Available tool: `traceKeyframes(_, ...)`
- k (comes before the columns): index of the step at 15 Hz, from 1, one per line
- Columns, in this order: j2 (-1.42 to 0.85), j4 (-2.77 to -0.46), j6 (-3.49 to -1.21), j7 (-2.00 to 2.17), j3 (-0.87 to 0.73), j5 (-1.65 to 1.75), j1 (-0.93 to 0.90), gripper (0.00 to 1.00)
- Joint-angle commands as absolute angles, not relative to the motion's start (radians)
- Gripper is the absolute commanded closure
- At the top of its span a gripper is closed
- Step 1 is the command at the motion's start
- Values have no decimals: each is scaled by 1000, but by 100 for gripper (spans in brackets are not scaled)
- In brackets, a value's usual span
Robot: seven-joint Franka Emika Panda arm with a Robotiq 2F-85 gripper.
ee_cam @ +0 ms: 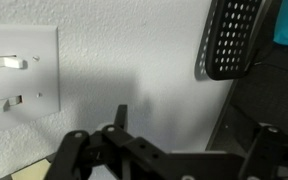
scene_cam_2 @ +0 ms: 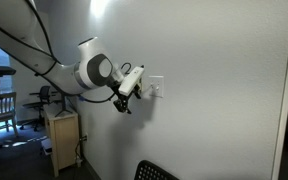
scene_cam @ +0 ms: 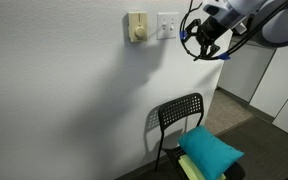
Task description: Turn the right light switch on and off, then turn the left switch off
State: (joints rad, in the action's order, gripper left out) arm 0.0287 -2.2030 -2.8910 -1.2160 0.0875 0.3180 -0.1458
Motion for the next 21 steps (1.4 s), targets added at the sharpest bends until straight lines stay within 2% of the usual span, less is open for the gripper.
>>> traceKeyframes(1, 80, -2269, -2918, -1489, 59, 44, -167, 0)
traceKeyframes(4, 87, -2234, -2859, -1605, 41, -49, -146, 0)
traceKeyframes(13, 21, -2046, -2624, -1563, 26, 37, -115, 0)
traceKeyframes(21, -137, -1856, -2575, -1502, 74, 106, -112, 0)
